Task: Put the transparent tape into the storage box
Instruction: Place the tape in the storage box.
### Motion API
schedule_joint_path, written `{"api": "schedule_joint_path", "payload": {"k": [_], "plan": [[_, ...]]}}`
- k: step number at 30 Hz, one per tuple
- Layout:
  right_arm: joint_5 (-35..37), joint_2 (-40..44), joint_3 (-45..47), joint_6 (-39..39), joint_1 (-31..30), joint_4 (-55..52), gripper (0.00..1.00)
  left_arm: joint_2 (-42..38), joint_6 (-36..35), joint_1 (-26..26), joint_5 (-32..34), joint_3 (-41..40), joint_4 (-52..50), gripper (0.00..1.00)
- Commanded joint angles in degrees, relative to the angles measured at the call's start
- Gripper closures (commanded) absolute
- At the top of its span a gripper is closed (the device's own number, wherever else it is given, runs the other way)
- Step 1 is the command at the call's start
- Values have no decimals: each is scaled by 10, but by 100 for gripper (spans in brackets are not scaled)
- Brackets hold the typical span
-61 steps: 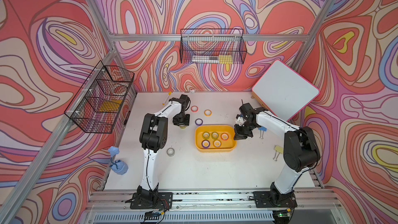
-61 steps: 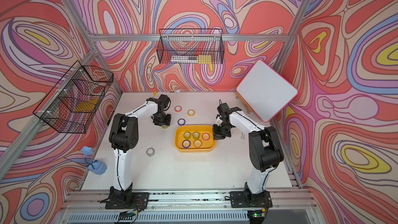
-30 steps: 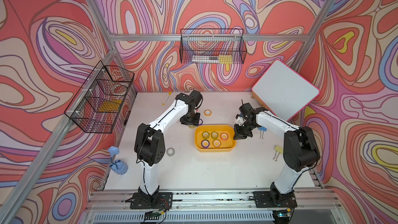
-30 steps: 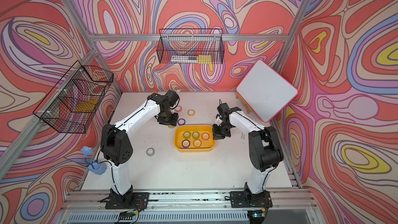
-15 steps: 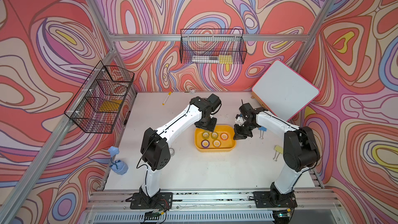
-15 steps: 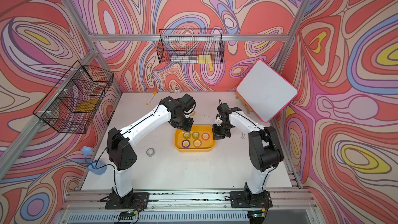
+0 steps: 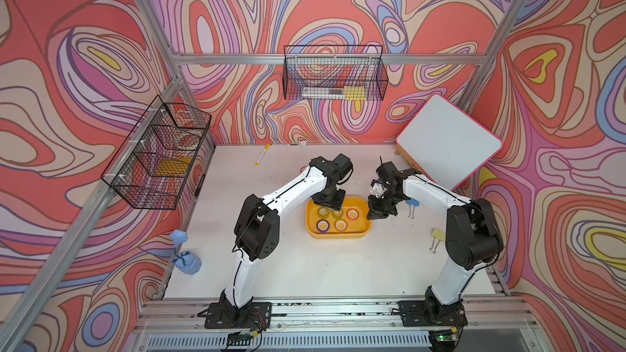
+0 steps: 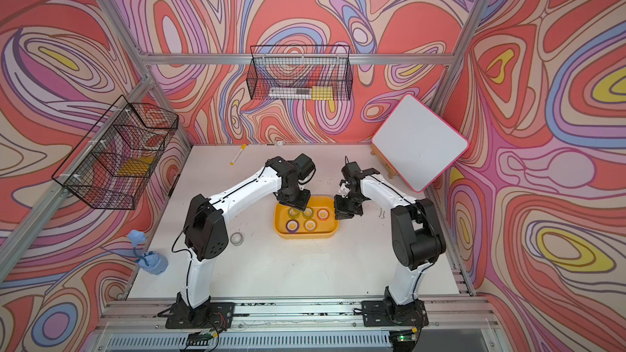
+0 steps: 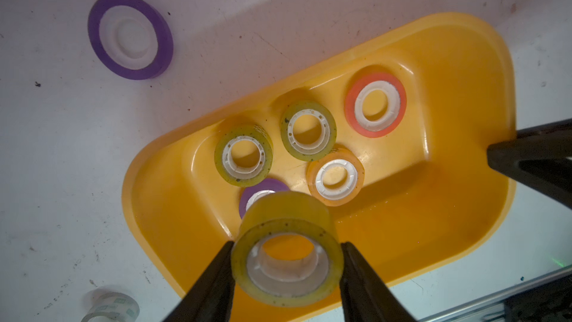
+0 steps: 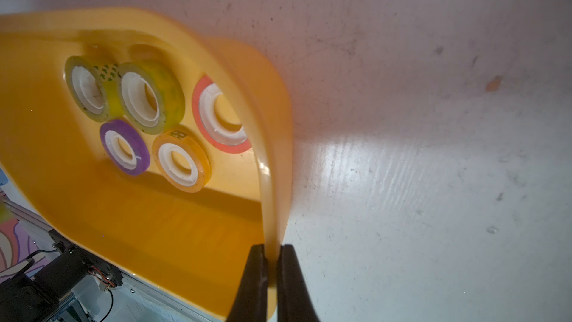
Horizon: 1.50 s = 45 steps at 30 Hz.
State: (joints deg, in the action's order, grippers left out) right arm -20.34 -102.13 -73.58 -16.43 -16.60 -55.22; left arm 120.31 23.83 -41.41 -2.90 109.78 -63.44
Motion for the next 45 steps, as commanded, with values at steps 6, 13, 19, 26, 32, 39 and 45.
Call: {"api": "schedule_joint_path", "payload": {"k": [6, 13, 19, 26, 32, 39, 45], "plan": [[3, -5, 7, -7, -3, 20, 100, 56, -9, -10, 3, 38, 15, 44], [2, -4, 11, -8, -3, 20, 100, 91, -15, -16, 14, 64, 17, 43], [3, -4, 11, -8, -2, 19, 100, 110, -20, -17, 17, 69, 20, 43], [2, -5, 10, -8, -3, 18, 100, 120, -20, -16, 18, 71, 27, 43], [3, -5, 10, -6, -3, 18, 100, 126, -20, -17, 16, 72, 29, 43], [1, -7, 11, -6, -2, 18, 100, 120, -20, -17, 26, 79, 26, 41], [2, -8, 11, -3, -2, 15, 100, 91, -21, -14, 47, 93, -11, 38]]}}
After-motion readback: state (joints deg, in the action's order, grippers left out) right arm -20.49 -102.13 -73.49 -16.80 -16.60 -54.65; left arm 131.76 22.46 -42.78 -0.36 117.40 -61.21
